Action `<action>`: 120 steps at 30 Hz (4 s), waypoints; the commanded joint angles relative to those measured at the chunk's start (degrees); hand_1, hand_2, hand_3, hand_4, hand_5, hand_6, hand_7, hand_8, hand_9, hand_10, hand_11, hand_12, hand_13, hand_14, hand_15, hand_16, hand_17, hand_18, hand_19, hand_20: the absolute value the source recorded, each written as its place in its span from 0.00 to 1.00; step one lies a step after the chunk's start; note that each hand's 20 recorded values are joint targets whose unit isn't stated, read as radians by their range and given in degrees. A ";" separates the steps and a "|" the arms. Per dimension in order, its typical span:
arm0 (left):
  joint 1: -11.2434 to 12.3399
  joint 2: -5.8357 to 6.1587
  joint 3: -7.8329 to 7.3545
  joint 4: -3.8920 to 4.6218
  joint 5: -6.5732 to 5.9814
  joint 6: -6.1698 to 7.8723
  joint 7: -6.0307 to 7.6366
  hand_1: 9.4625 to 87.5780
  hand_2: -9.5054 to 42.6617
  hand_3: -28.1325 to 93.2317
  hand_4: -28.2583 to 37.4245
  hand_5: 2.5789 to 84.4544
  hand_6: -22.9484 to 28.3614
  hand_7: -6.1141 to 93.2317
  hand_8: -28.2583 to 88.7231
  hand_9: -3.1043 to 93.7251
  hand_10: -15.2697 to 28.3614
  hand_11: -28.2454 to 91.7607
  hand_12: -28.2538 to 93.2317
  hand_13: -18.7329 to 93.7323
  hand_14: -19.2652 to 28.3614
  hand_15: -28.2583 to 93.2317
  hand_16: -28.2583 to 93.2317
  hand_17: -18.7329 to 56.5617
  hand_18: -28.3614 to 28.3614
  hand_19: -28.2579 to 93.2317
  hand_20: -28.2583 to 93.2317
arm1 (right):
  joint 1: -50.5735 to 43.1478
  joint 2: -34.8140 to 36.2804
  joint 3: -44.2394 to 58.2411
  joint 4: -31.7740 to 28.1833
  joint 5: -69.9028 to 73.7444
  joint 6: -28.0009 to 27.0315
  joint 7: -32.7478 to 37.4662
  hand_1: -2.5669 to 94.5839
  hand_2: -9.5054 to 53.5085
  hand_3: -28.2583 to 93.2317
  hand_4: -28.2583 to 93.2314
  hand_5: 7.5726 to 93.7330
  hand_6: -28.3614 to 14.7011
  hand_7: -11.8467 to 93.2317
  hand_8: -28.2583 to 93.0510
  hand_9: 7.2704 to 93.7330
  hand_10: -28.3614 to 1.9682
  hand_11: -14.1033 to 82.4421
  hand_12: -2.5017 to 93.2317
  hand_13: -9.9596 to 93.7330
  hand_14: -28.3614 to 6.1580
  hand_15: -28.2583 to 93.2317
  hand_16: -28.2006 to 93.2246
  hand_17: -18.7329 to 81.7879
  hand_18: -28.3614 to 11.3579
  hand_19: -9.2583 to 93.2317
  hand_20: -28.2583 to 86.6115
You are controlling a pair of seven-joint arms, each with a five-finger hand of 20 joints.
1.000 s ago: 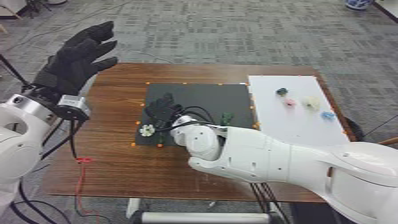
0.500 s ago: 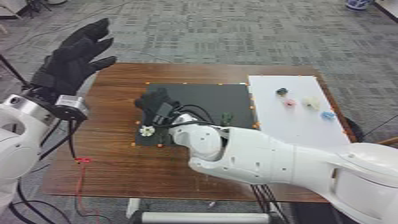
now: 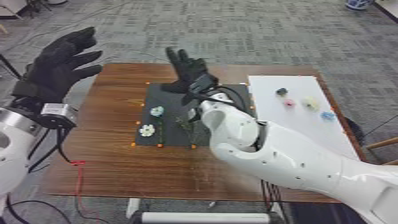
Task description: Arrange flowers
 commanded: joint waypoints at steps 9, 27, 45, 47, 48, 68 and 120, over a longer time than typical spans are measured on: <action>6.71 -3.80 -3.80 -1.93 -0.03 1.30 0.83 0.20 0.08 0.78 0.00 0.20 0.45 0.25 0.16 0.17 0.54 0.37 0.41 0.21 0.65 0.56 0.20 0.09 0.86 0.55 0.30 | -31.02 24.85 31.56 -2.26 -3.16 -1.25 15.89 0.21 0.00 0.87 0.00 0.15 0.40 0.20 0.19 0.16 0.34 0.20 0.24 0.37 0.33 0.84 0.37 0.37 0.18 0.82 0.66; 7.24 -3.66 -3.77 -1.83 -0.12 1.26 0.60 0.19 0.09 0.78 0.00 0.21 0.45 0.25 0.16 0.17 0.54 0.37 0.41 0.21 0.65 0.56 0.20 0.09 0.86 0.54 0.31 | -39.92 27.72 38.28 2.01 -2.70 -9.50 17.82 0.26 0.00 0.91 0.00 0.33 0.51 0.26 0.15 0.33 0.52 0.29 0.23 0.44 0.38 0.84 0.38 0.37 0.16 0.82 0.67; 7.63 -3.57 -4.72 -2.25 -0.08 0.62 0.53 0.19 0.10 0.78 0.00 0.20 0.45 0.25 0.16 0.18 0.54 0.37 0.41 0.21 0.65 0.56 0.20 0.09 0.86 0.54 0.31 | -31.64 26.62 29.84 9.56 -3.46 -8.82 12.98 0.28 0.00 0.93 0.00 0.35 0.58 0.30 0.14 0.38 0.66 0.32 0.21 0.50 0.46 0.83 0.38 0.38 0.19 0.83 0.68; 7.38 -3.39 -4.58 -2.18 -0.14 0.56 0.51 0.19 0.10 0.78 0.00 0.20 0.45 0.25 0.16 0.18 0.54 0.37 0.41 0.21 0.65 0.56 0.20 0.09 0.86 0.54 0.31 | -31.08 26.32 29.70 10.06 -2.37 -9.96 12.93 0.30 0.00 0.93 0.00 0.40 0.61 0.32 0.12 0.43 0.66 0.33 0.20 0.53 0.50 0.83 0.39 0.38 0.20 0.83 0.68; 7.51 -3.41 -4.72 -2.27 -0.07 0.62 0.50 0.19 0.10 0.78 0.00 0.20 0.45 0.25 0.16 0.18 0.54 0.37 0.41 0.21 0.65 0.56 0.20 0.09 0.86 0.54 0.31 | -31.07 26.05 29.79 10.37 -2.85 -10.66 12.71 0.31 0.01 0.94 0.00 0.45 0.65 0.34 0.12 0.49 0.67 0.35 0.20 0.56 0.53 0.82 0.40 0.39 0.21 0.84 0.68; 7.49 -3.44 -5.16 -2.46 -0.07 1.08 0.60 0.19 0.10 0.78 0.00 0.21 0.45 0.25 0.16 0.18 0.54 0.37 0.41 0.21 0.65 0.56 0.20 0.09 0.86 0.54 0.31 | -27.31 28.62 27.32 -1.89 -7.45 3.50 9.96 0.55 0.00 0.93 0.00 0.77 0.74 0.54 0.22 0.91 0.81 0.36 0.57 0.76 0.72 0.78 0.60 0.52 0.20 0.92 0.71; -2.38 1.18 2.27 0.56 -0.43 -0.60 -0.51 0.19 0.10 0.78 0.00 0.22 0.47 0.24 0.16 0.18 0.56 0.38 0.40 0.21 0.67 0.57 0.19 0.09 0.87 0.54 0.31 | 13.47 -5.50 -26.71 18.95 -6.08 0.36 0.49 0.54 0.00 0.94 0.00 0.75 0.74 0.57 0.20 0.89 0.80 0.38 0.57 0.74 0.70 0.80 0.60 0.52 0.21 0.93 0.71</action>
